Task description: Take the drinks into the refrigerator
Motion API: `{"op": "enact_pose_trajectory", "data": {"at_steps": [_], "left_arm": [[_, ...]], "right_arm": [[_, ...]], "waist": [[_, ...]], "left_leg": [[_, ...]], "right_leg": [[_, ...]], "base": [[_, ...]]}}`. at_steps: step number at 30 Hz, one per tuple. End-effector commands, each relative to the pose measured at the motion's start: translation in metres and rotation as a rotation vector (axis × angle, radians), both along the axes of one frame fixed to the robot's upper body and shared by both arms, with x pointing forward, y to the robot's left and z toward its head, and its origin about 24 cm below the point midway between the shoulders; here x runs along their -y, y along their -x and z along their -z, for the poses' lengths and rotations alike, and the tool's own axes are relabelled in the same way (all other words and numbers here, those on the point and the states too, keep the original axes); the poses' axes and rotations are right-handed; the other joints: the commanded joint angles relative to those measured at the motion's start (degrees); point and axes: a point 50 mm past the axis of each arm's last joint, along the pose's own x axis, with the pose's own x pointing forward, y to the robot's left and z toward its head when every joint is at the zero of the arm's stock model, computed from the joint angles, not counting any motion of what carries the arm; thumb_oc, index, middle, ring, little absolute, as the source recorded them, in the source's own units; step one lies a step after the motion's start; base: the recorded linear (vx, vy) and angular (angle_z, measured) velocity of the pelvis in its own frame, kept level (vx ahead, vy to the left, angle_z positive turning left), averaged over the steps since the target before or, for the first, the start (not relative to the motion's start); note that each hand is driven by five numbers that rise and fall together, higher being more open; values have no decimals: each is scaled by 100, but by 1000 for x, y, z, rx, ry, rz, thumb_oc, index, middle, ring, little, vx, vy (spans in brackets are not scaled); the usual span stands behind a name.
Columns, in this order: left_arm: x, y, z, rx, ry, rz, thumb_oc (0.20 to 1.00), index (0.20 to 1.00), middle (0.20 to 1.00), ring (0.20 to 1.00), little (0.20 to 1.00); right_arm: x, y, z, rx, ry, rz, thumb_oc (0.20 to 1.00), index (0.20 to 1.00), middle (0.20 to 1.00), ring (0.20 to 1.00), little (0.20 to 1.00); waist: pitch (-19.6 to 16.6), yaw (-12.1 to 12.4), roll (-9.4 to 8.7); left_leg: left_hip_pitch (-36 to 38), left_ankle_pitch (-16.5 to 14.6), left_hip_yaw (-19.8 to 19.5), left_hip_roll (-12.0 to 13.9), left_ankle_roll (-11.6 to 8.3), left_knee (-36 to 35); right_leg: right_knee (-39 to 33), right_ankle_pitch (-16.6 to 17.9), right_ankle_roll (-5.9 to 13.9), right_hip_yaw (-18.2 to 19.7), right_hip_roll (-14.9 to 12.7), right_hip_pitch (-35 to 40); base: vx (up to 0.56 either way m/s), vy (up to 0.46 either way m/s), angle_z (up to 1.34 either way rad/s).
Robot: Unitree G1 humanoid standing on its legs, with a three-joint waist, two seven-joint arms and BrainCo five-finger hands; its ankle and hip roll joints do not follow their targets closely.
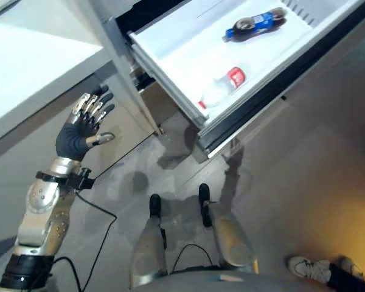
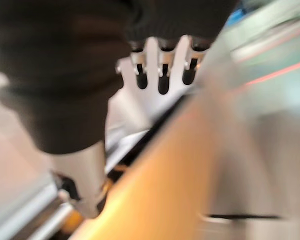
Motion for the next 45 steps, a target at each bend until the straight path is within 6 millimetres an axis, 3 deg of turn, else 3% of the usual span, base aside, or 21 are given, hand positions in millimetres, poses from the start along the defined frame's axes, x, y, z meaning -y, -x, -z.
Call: {"op": "enact_pose_trajectory", "data": {"at_steps": [1,2,3,5,6,7,8,11,16,18,20,23,24,25,33,34,37,40,41,45], "left_arm": [[-3,10,-10,69,-42,-11,1000,1000,1000,1000,1000],[-2,10,-10,69,-44,-9,1000,1000,1000,1000,1000],[-2,10,-10,68,-45,-9,1000,1000,1000,1000,1000],[-1,10,-10,72,-48,-5,1000,1000,1000,1000,1000],[1,9,-10,74,-45,8,1000,1000,1000,1000,1000],[1,9,-10,74,-45,6,1000,1000,1000,1000,1000],[2,7,-9,75,-34,14,1000,1000,1000,1000,1000],[8,4,-12,96,-26,40,1000,1000,1000,1000,1000],[19,-1,-13,103,-11,101,1000,1000,1000,1000,1000],[25,-2,-15,105,-22,136,1000,1000,1000,1000,1000],[33,-4,-14,92,-24,191,1000,1000,1000,1000,1000],[36,-5,-14,91,-24,211,1000,1000,1000,1000,1000],[35,-5,-14,92,-24,208,1000,1000,1000,1000,1000],[36,-5,-13,91,-10,211,1000,1000,1000,1000,1000],[36,-4,-11,91,28,209,1000,1000,1000,1000,1000],[35,-3,-11,92,29,208,1000,1000,1000,1000,1000],[33,-3,-12,94,40,203,1000,1000,1000,1000,1000],[28,-1,-13,102,69,191,1000,1000,1000,1000,1000],[28,0,-13,103,70,190,1000,1000,1000,1000,1000],[23,1,-15,117,94,173,1000,1000,1000,1000,1000]], "right_arm": [[5,3,11,1,16,46,1000,1000,1000,1000,1000],[5,4,38,-118,-13,45,1000,1000,1000,1000,1000],[5,4,38,-119,-14,44,1000,1000,1000,1000,1000],[-1,3,65,-223,-71,9,1000,1000,1000,1000,1000],[-8,0,88,-326,-105,-25,708,708,708,708,708],[-8,-1,88,-326,-105,-27,586,586,586,586,586],[-17,-9,101,-368,-134,-76,209,209,209,209,209],[-42,-31,119,-481,-123,-218,200,200,200,200,200],[-72,-59,128,-570,-44,-375,200,200,200,200,200],[-95,-75,123,-618,85,-502,200,200,200,200,200],[-132,-96,106,-622,251,-682,200,200,200,200,200],[-170,-113,82,-544,330,-834,200,200,200,200,200],[-171,-114,81,-544,331,-836,200,200,200,200,200],[-183,-123,61,-462,352,-864,200,200,200,200,200],[-225,-156,-7,-165,368,-911,200,200,200,200,200],[-225,-157,-7,-165,369,-913,200,200,200,200,200],[-240,-163,-31,-94,404,-937,200,200,200,200,200],[-259,-164,-69,14,468,-973,200,200,200,200,200],[-260,-164,-69,14,469,-974,200,200,200,200,200],[-299,-150,-111,135,567,-1100,200,200,200,200,200]], "waist": [[-399,-95,-256],[-403,-116,-262],[-407,-115,-267],[-418,-106,-272],[-423,-53,-241],[-423,-61,-247],[-417,-21,-229],[-390,111,-164],[-338,266,-67],[-313,350,-17],[-286,493,59],[-294,590,113],[-286,573,112],[-307,653,130],[-323,947,184],[-319,938,185],[-313,1038,212],[-318,1171,234],[-316,1165,237],[-339,1256,259]], "left_leg": [[409,-693,128,-325,539,106],[418,-704,137,-338,559,123],[419,-706,139,-338,560,124],[418,-715,142,-346,556,141],[410,-725,125,-359,559,167],[408,-727,126,-360,559,170],[399,-715,116,-373,563,181],[387,-691,86,-387,557,180],[381,-622,1,-412,543,155],[368,-582,-49,-421,528,137],[338,-525,-129,-426,501,122],[340,-480,-183,-422,483,92],[345,-480,-184,-422,482,91],[347,-461,-213,-413,477,81],[337,-390,-366,-404,483,-5],[338,-389,-366,-404,483,-6],[297,-348,-366,-411,484,-45],[223,-314,-372,-436,503,-85],[220,-314,-369,-435,503,-85],[138,-300,-337,-481,524,-100]], "right_leg": [[-260,-82,402,94,102,218],[-253,-83,401,151,106,219],[-252,-84,401,153,105,218],[-258,-89,397,169,90,226],[-246,-97,393,161,69,225],[-245,-98,393,162,69,223],[-243,-99,390,162,59,224],[-235,-92,382,150,32,230],[-237,-99,379,86,-7,262],[-227,-109,368,46,-27,264],[-209,-120,351,-20,-53,253],[-223,-129,336,-61,-54,285],[-222,-131,335,-63,-54,290],[-235,-131,335,-87,-52,312],[-275,-95,329,-209,-78,318],[-277,-93,329,-208,-78,319],[-373,-14,328,-220,-93,279],[-470,90,336,-182,-98,213],[-472,93,336,-180,-97,211],[-621,226,351,-130,-115,145]], "base": [[11,43,-17],[5,33,-12],[0,0,0],[-14,14,0],[-18,8,5],[-21,10,4],[0,0,0],[-6,-7,-2],[-11,-16,3],[-17,-41,15],[-25,-61,20],[0,-34,17],[8,-37,20],[7,-37,17],[-5,-20,8],[0,0,0],[0,0,0],[-28,17,-3],[0,0,0],[-8,19,-2]]}}
